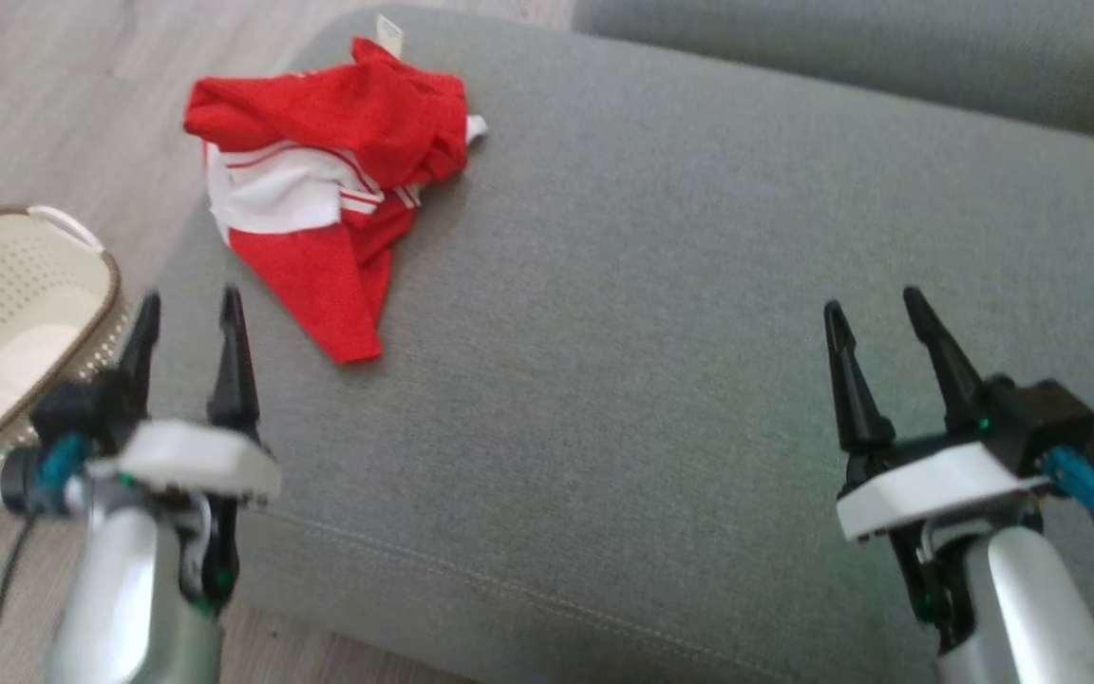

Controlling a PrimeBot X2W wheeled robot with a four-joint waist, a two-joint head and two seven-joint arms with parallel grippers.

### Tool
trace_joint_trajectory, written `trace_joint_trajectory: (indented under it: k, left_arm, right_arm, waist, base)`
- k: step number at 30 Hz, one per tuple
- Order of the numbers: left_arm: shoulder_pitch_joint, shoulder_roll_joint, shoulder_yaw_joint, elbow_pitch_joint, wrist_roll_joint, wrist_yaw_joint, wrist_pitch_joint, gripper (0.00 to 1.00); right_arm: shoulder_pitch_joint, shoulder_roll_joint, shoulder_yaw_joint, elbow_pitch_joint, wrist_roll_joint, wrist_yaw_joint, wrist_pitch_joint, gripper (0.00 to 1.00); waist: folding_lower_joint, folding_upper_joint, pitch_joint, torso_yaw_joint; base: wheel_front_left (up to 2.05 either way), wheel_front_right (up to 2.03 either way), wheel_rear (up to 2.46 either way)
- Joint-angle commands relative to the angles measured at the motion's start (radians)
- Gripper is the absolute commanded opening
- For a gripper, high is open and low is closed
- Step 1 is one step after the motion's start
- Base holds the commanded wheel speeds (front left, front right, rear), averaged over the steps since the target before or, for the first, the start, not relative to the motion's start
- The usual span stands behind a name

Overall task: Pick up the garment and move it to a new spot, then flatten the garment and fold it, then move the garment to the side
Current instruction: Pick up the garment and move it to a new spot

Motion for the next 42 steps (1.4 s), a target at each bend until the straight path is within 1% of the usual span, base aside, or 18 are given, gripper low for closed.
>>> trace_joint_trajectory:
  k: [1,5,9,10,11,16,17,20,26,30,31,32,33,34,36,39,42]
  left_arm:
    - [-0.102,0.018,0.041,-0.01,-0.01,-0.006,-0.008,1.0]
    - [-0.222,0.038,0.056,0.049,-0.041,-0.019,0.024,1.0]
    - [-0.352,0.075,0.069,0.137,-0.064,-0.032,0.068,1.0]
    - [-0.352,0.075,0.069,0.137,-0.064,-0.032,0.068,1.0]
    - [-0.385,0.085,0.071,0.161,-0.069,-0.035,0.077,1.0]
    - [-0.54,0.139,0.095,0.312,-0.105,-0.05,0.122,1.0]
    - [-0.598,0.164,0.111,0.384,-0.125,-0.055,0.136,1.0]
    - [-0.672,0.201,0.125,0.488,-0.15,-0.066,0.15,1.0]
    - [-0.768,0.255,0.145,0.674,-0.19,-0.076,0.2,1.0]
    - [-0.81,0.273,0.143,0.767,-0.205,-0.08,0.251,1.0]
    - [-0.82,0.275,0.137,0.783,-0.204,-0.081,0.261,0.84]
    - [-0.829,0.277,0.131,0.796,-0.204,-0.082,0.269,0.42]
    - [-0.837,0.277,0.129,0.808,-0.207,-0.084,0.276,0.02]
    - [-0.843,0.278,0.124,0.827,-0.209,-0.085,0.298,0.0]
    - [-0.856,0.282,0.119,0.845,-0.213,-0.087,0.307,0.0]
    - [-0.873,0.293,0.106,0.844,-0.206,-0.088,0.263,0.0]
    - [-0.889,0.302,0.092,0.832,-0.192,-0.087,0.194,0.0]
  right_arm:
    - [-0.059,-0.002,0.024,-0.047,-0.011,-0.001,0.008,1.0]
    - [-0.08,-0.005,0.023,-0.073,-0.022,-0.001,0.026,1.0]
    - [-0.103,-0.011,0.016,-0.104,-0.034,-0.001,0.043,1.0]
    - [-0.103,-0.011,0.016,-0.104,-0.034,-0.001,0.043,1.0]
    - [-0.107,-0.012,0.012,-0.113,-0.036,-0.001,0.048,1.0]
    - [-0.135,-0.021,0.008,-0.16,-0.049,-0.001,0.067,1.0]
    - [-0.148,-0.023,0.013,-0.175,-0.051,-0.001,0.073,1.0]
    - [-0.161,-0.023,0.021,-0.19,-0.053,-0.001,0.078,1.0]
    - [-0.178,-0.02,0.027,-0.202,-0.055,-0.001,0.079,1.0]
    - [-0.181,-0.019,0.024,-0.203,-0.053,-0.001,0.076,1.0]
    - [-0.181,-0.018,0.022,-0.204,-0.053,-0.001,0.075,1.0]
    - [-0.182,-0.018,0.021,-0.204,-0.053,-0.001,0.075,1.0]
    - [-0.184,-0.017,0.02,-0.204,-0.053,-0.001,0.075,1.0]
    - [-0.185,-0.017,0.021,-0.203,-0.051,-0.001,0.075,1.0]
    - [-0.188,-0.015,0.021,-0.203,-0.049,-0.001,0.075,1.0]
    - [-0.192,-0.014,0.02,-0.204,-0.049,-0.001,0.074,1.0]
    - [-0.186,-0.014,0.016,-0.193,-0.052,-0.001,0.072,1.0]
  waist:
    - [0.0,0.0,0.043,-0.03]
    - [0.0,0.0,0.11,-0.069]
    - [0.0,0.0,0.179,-0.11]
    - [0.0,0.0,0.179,-0.11]
    - [0.0,0.0,0.197,-0.118]
    - [0.0,0.0,0.282,-0.161]
    - [0.0,0.0,0.311,-0.179]
    - [0.0,0.0,0.347,-0.204]
    - [0.0,0.0,0.395,-0.236]
    - [0.0,0.0,0.407,-0.239]
    - [0.0,0.0,0.409,-0.238]
    - [0.0,0.0,0.411,-0.236]
    - [0.0,0.0,0.413,-0.234]
    - [0.0,0.0,0.413,-0.232]
    - [0.0,0.0,0.413,-0.228]
    - [0.0,0.0,0.411,-0.216]
    - [0.0,0.0,0.396,-0.204]
  base:
    - [0.0,0.0,0.0]
    - [0.0,0.0,0.0]
    - [0.0,0.0,0.0]
    - [0.0,0.0,0.0]
    - [0.0,0.0,0.0]
    - [0.0,0.0,0.0]
    - [0.0,0.0,0.0]
    - [0.0,0.0,0.0]
    - [0.0,0.0,0.0]
    - [0.0,0.0,0.0]
    - [0.0,0.0,0.0]
    - [0.0,0.0,0.0]
    - [0.0,0.0,0.0]
    - [0.0,0.0,0.0]
    - [0.0,0.0,0.0]
    - [0.0,0.0,0.0]
    - [0.0,0.0,0.0]
